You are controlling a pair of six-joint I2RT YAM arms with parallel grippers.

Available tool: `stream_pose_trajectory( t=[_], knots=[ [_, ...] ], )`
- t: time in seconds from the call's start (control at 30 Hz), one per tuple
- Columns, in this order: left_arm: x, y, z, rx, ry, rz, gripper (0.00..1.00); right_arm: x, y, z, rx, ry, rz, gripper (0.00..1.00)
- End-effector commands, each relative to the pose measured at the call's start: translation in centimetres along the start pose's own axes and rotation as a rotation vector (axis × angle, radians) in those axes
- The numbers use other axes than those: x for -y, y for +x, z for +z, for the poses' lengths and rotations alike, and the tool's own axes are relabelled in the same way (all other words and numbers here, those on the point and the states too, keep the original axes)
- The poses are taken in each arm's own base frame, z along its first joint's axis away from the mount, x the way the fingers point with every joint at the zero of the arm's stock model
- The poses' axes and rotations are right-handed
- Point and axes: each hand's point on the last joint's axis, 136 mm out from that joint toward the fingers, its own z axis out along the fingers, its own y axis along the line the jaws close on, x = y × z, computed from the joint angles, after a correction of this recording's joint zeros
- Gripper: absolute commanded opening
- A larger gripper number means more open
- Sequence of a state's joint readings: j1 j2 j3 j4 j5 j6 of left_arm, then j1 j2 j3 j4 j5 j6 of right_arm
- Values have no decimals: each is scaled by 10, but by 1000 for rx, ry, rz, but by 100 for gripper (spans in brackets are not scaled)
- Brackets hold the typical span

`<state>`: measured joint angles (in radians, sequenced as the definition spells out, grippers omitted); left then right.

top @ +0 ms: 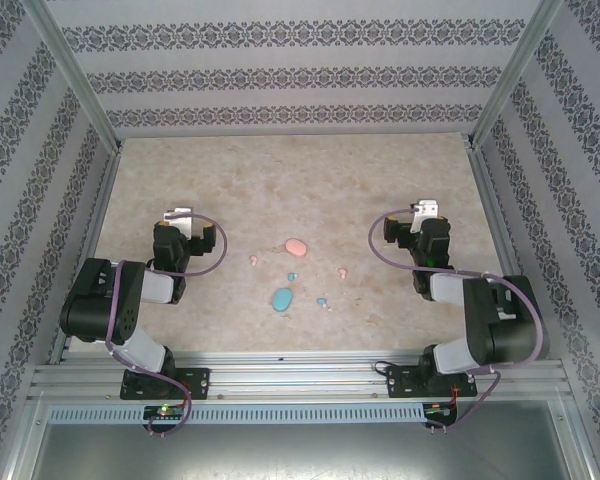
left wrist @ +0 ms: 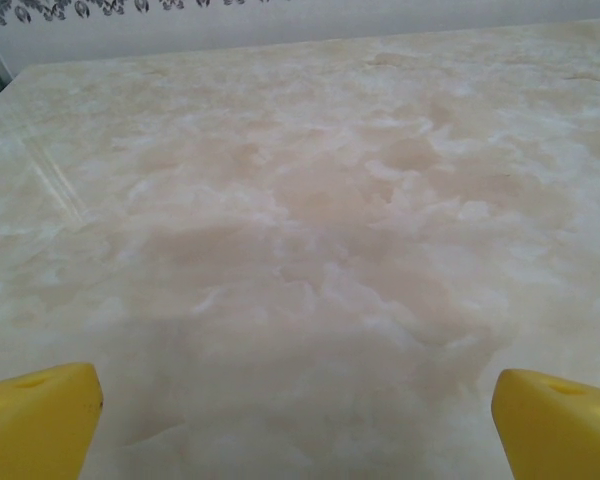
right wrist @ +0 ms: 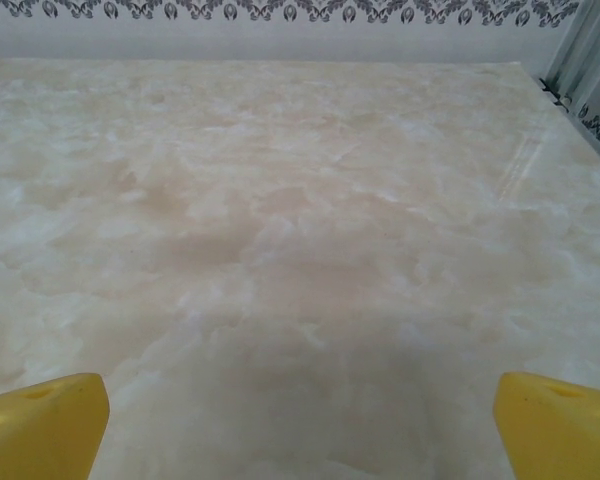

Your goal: Insert the wireless bluetooth earbuds into the charging case

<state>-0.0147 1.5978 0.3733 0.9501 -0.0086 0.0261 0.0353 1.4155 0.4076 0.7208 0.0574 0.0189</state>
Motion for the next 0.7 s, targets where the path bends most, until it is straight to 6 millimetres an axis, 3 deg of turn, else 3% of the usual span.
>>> stream_pose_trajectory(
  t=[0.0,0.2,0.4,0.53,0.67],
  knots=[
    [-1,-11,-3,31,24,-33,100,-7,-30,-12,-6,-22,-3,98],
    [-10,-34,-21,8,-15,-44,100,-23,-54,-47,-141,-70,139,98],
    [-15,-65,-42,-107,-37,-154,100,-55,-55,-91,-238,-104,135,98],
    [5,-70,-56,-232,53,-263,100,-76,-45,-113,-336,-101,146,96],
    [37,-62,-70,-363,129,-323,100,-104,-30,-125,-429,-142,150,96]
  ],
)
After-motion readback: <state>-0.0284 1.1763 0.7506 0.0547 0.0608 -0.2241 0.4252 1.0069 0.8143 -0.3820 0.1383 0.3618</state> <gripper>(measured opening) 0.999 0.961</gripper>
